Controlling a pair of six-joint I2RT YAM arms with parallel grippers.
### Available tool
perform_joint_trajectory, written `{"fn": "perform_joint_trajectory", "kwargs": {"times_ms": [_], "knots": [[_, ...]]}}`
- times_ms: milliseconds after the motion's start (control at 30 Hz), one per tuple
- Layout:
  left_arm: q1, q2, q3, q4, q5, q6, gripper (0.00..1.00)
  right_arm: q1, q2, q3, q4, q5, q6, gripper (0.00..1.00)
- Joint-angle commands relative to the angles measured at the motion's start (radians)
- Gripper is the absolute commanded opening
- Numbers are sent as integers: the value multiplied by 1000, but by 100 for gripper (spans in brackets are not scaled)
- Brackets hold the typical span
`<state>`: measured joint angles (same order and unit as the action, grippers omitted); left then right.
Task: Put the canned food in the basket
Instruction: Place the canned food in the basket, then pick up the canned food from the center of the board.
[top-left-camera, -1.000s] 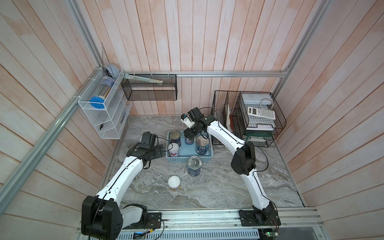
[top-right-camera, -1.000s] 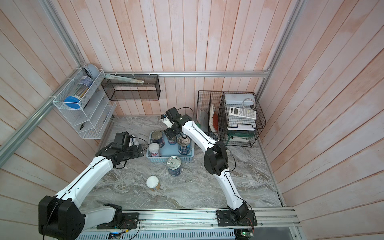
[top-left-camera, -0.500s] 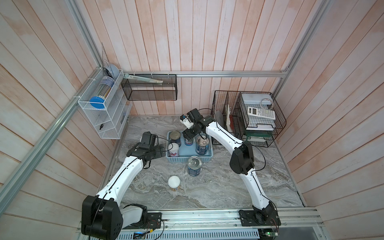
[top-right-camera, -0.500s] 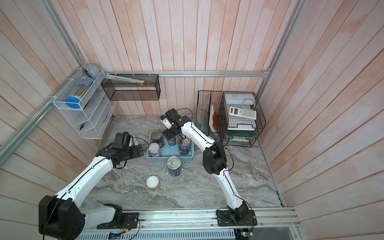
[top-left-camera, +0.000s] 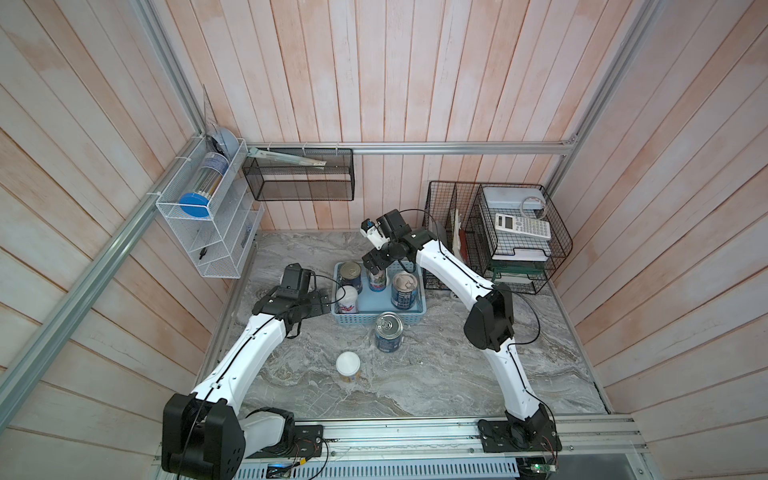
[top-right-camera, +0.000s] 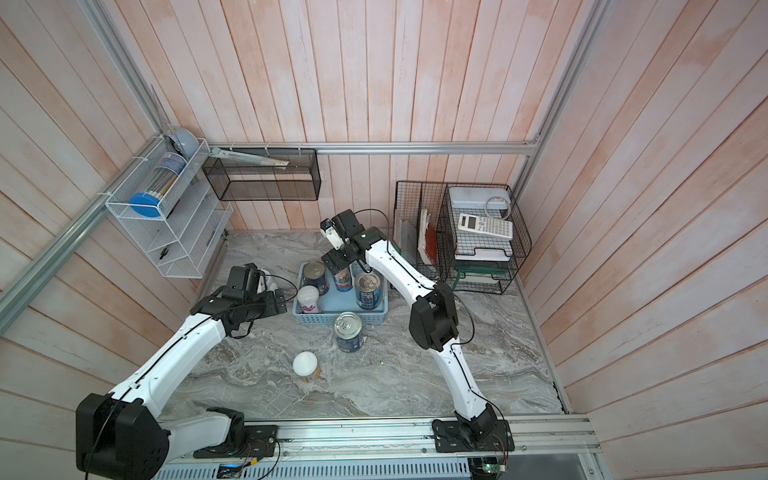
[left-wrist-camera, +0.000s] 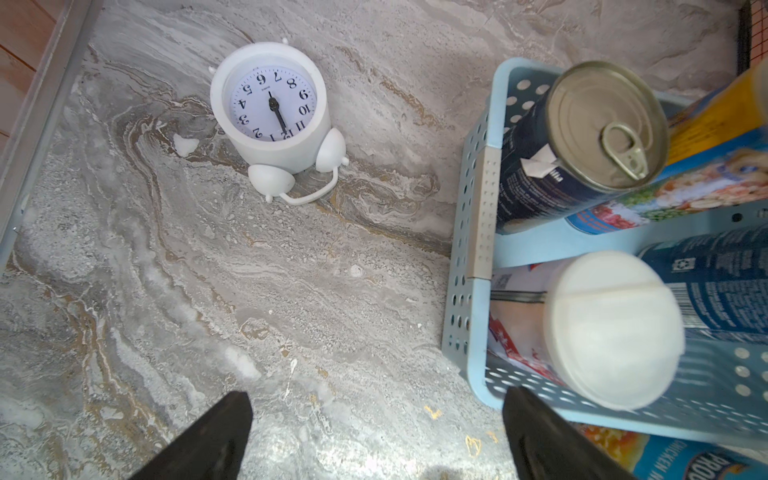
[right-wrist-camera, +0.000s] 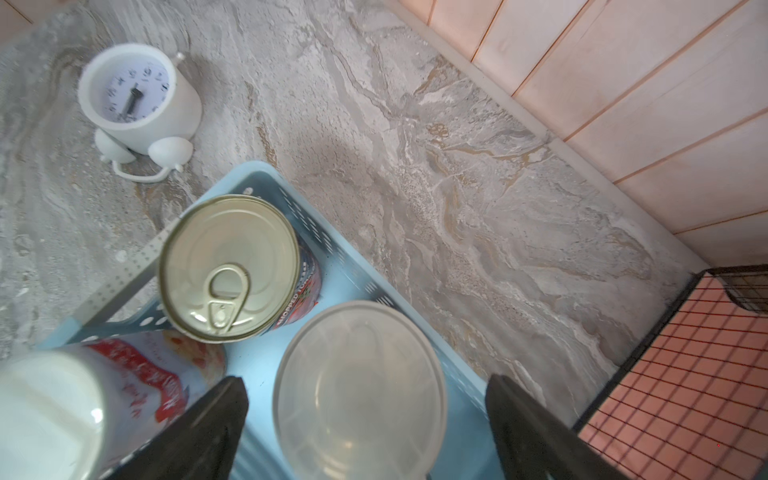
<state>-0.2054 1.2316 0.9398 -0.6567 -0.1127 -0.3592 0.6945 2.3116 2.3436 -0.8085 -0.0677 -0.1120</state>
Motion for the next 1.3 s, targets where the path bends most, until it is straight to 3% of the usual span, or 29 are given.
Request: {"fn": "perform_joint_trajectory", "kwargs": {"times_ms": [0,367,667,967,1267], "knots": [[6,-23,-21,21,-10,14,100,2,-125,0,-74,-28,19,97],[6,-35,-32,34,5,15,100,110,-496,-585,87,-40,105,97],[5,-41,-41,42,11,15,100,173,-638,-901,169,-49,212,97],[6,-43,-48,49,7,14,100,222,-695,-1042,227,-81,277,98],[5,-48,-51,51,6,17,100,232,-674,-1061,232,-45,273,98]]}}
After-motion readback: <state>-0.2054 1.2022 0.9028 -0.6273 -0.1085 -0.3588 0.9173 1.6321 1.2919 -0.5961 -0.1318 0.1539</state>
